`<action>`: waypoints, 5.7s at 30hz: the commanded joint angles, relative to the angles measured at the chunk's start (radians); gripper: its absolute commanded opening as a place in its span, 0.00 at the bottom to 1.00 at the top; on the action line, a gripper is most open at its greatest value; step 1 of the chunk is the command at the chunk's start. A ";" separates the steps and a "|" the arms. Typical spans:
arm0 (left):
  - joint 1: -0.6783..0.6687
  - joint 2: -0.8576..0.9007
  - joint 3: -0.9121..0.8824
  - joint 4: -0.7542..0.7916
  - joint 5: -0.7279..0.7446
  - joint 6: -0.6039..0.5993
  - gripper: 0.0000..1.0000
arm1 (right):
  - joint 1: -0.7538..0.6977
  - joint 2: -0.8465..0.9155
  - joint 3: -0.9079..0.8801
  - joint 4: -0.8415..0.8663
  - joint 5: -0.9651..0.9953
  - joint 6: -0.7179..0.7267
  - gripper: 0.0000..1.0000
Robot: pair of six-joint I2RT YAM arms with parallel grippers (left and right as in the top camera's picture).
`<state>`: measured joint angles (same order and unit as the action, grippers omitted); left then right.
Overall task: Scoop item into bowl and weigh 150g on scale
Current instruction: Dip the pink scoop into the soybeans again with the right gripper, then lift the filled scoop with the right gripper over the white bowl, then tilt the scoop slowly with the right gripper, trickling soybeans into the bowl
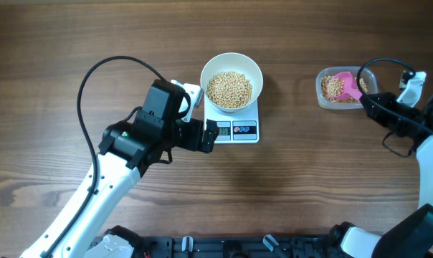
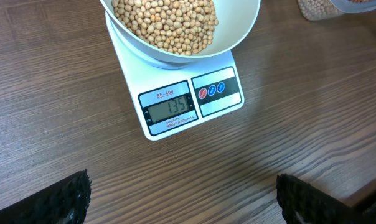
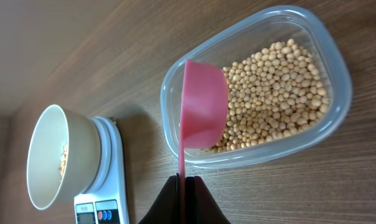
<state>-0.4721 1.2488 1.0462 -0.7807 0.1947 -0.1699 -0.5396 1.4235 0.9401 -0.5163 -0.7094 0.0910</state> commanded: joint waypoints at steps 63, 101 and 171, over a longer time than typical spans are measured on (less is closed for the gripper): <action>-0.003 -0.009 0.001 0.002 0.005 0.016 1.00 | 0.665 0.011 0.000 0.476 0.030 -0.063 0.04; -0.003 -0.009 0.001 0.002 0.005 0.016 1.00 | 0.723 0.011 0.000 0.427 0.138 -0.233 0.04; -0.003 -0.009 0.001 0.002 0.005 0.016 1.00 | 0.746 0.011 0.000 0.415 0.066 -0.270 0.04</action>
<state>-0.4721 1.2488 1.0462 -0.7811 0.1947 -0.1699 0.2005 1.4235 0.9386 -0.1047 -0.6037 -0.1413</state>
